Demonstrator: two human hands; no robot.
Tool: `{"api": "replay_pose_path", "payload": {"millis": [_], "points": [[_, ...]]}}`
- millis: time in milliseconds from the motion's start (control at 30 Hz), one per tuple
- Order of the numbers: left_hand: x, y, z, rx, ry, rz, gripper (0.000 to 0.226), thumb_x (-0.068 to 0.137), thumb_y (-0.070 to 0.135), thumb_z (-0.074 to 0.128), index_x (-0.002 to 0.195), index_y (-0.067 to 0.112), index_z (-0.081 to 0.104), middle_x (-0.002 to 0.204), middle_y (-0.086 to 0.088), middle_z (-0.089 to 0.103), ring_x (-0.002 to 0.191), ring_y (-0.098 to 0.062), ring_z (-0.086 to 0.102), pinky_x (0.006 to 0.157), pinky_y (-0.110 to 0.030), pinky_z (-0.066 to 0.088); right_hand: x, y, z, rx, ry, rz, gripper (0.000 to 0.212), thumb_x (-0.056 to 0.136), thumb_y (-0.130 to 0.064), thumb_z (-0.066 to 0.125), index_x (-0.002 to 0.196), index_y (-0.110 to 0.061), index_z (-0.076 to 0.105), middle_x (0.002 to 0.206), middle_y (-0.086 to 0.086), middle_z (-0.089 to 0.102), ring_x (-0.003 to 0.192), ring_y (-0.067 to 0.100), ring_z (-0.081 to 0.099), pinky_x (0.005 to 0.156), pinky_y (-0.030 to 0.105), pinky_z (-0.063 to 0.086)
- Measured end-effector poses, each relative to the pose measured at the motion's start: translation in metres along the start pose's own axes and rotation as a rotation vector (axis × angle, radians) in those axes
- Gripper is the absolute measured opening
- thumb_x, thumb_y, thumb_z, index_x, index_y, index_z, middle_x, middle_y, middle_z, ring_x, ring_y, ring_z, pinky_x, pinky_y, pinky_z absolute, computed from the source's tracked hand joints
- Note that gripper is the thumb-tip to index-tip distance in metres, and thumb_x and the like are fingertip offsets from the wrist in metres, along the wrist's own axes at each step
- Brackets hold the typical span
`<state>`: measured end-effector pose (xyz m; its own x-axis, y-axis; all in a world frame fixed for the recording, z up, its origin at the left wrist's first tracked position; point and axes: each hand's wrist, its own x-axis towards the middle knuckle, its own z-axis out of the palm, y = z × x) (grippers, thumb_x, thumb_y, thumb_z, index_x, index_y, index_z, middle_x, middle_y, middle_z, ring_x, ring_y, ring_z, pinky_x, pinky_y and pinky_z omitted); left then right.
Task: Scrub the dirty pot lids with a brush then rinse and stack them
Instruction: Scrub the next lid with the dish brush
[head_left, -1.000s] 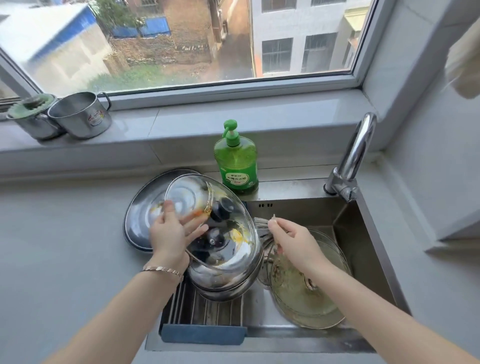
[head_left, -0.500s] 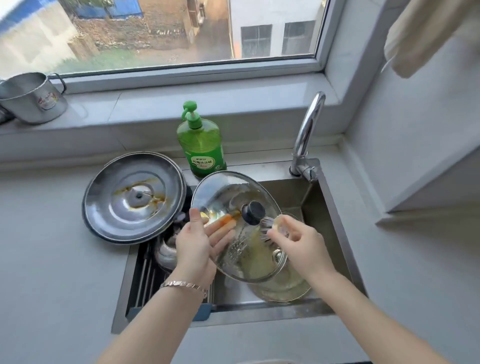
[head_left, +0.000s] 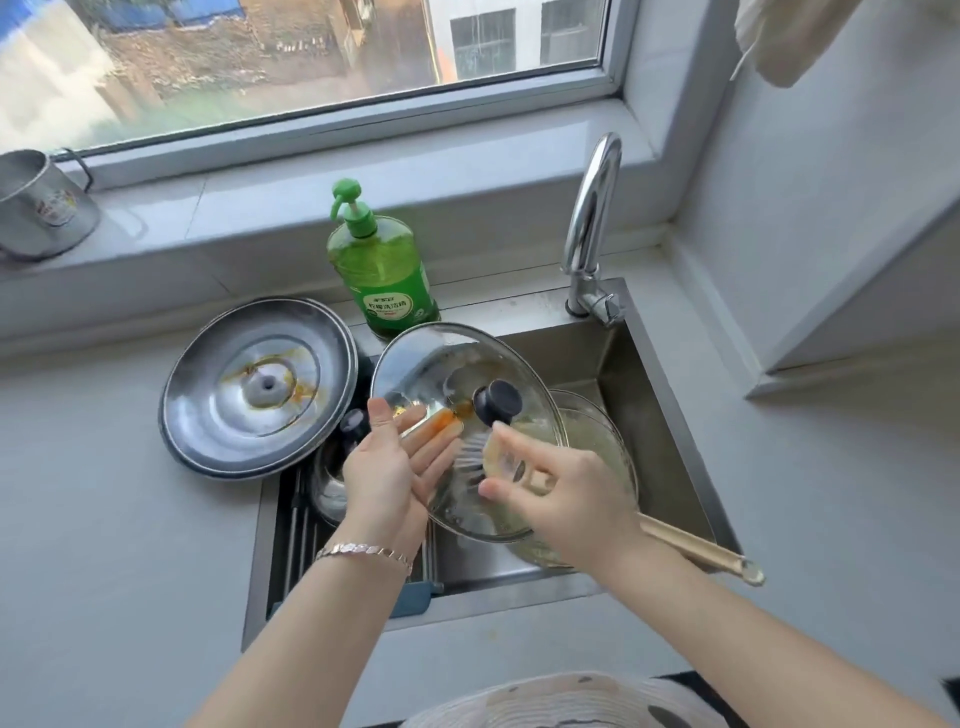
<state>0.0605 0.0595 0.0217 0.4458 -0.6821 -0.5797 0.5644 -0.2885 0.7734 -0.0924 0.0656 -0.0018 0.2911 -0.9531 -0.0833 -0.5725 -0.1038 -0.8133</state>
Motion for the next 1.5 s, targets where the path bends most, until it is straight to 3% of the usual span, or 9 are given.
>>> {"api": "replay_pose_path", "payload": {"millis": [167,300,433,633,800,1067,1267,1400,1500], "points": [[0.005,0.007,-0.011,0.024,0.041,0.028,0.045,0.096,0.044,0.039,0.090,0.003,0.057,0.083,-0.016,0.070,0.066,-0.021,0.072,0.061,-0.030,0.060,0.013,0.032,-0.027,-0.062,-0.148,0.327,0.014,0.078,-0.049,0.064,0.087,-0.038,0.065,0.066,-0.009,0.061,0.071,0.015,0.059,0.064,0.028,0.044],[0.004,0.007,-0.010,0.042,0.025,0.025,0.046,0.096,0.044,0.039,0.092,0.001,0.057,0.082,-0.016,0.071,0.068,-0.023,0.072,0.062,-0.032,0.060,0.013,0.007,-0.029,0.081,0.110,0.123,0.015,0.084,-0.044,0.061,0.097,-0.037,0.058,0.071,-0.011,0.058,0.063,0.012,0.053,0.061,0.031,0.046],[-0.005,0.000,0.002,0.106,-0.017,0.035,0.043,0.097,0.041,0.041,0.090,0.002,0.057,0.072,-0.013,0.072,0.064,-0.021,0.071,0.063,-0.031,0.060,0.023,-0.016,-0.010,-0.256,0.086,-0.094,0.022,0.086,-0.048,0.055,0.106,-0.037,0.054,0.096,-0.016,0.057,0.078,0.012,0.056,0.062,0.027,0.048],[-0.011,-0.002,0.010,0.217,-0.011,0.102,0.040,0.098,0.037,0.042,0.082,0.003,0.056,0.080,-0.017,0.069,0.065,-0.022,0.070,0.063,-0.030,0.059,0.044,-0.012,-0.011,-0.143,0.025,0.113,0.011,0.086,-0.048,0.055,0.085,-0.037,0.051,0.081,-0.012,0.057,0.072,0.011,0.053,0.056,0.025,0.037],[-0.017,-0.003,0.009,0.292,-0.038,0.168,0.037,0.096,0.035,0.047,0.076,0.005,0.057,0.076,-0.016,0.068,0.067,-0.024,0.069,0.060,-0.029,0.058,0.053,-0.011,-0.019,0.240,0.005,0.327,0.043,0.086,-0.035,0.061,0.127,-0.022,0.057,0.118,-0.006,0.060,0.096,0.010,0.053,0.080,0.027,0.042],[-0.019,-0.004,0.007,0.282,-0.012,0.051,0.040,0.097,0.037,0.046,0.080,0.002,0.056,0.083,-0.021,0.069,0.067,-0.025,0.070,0.062,-0.032,0.058,0.011,-0.006,-0.004,-0.382,0.065,0.003,0.028,0.086,-0.046,0.053,0.113,-0.037,0.055,0.092,-0.012,0.057,0.082,0.015,0.058,0.063,0.027,0.046],[-0.026,-0.006,0.014,0.371,-0.089,0.197,0.037,0.095,0.035,0.050,0.075,0.005,0.058,0.072,-0.015,0.068,0.067,-0.023,0.068,0.059,-0.030,0.059,0.041,0.002,-0.021,0.162,0.033,0.322,0.021,0.085,-0.039,0.058,0.104,-0.033,0.065,0.092,-0.011,0.062,0.084,0.012,0.057,0.071,0.028,0.044],[-0.023,-0.001,0.010,0.300,-0.058,0.143,0.038,0.095,0.035,0.050,0.076,0.003,0.058,0.075,-0.018,0.069,0.067,-0.026,0.069,0.057,-0.030,0.059,0.032,0.013,-0.013,0.440,0.048,0.556,0.032,0.086,-0.039,0.058,0.109,-0.019,0.068,0.071,-0.002,0.052,0.054,0.011,0.042,0.051,0.023,0.035],[-0.020,0.001,0.009,0.257,-0.044,0.099,0.038,0.096,0.036,0.049,0.077,0.004,0.056,0.078,-0.020,0.069,0.069,-0.028,0.069,0.055,-0.028,0.059,0.018,0.012,-0.002,0.323,0.255,0.380,0.030,0.085,-0.034,0.061,0.103,-0.010,0.065,0.090,0.010,0.068,0.083,0.025,0.062,0.075,0.040,0.050]]}}
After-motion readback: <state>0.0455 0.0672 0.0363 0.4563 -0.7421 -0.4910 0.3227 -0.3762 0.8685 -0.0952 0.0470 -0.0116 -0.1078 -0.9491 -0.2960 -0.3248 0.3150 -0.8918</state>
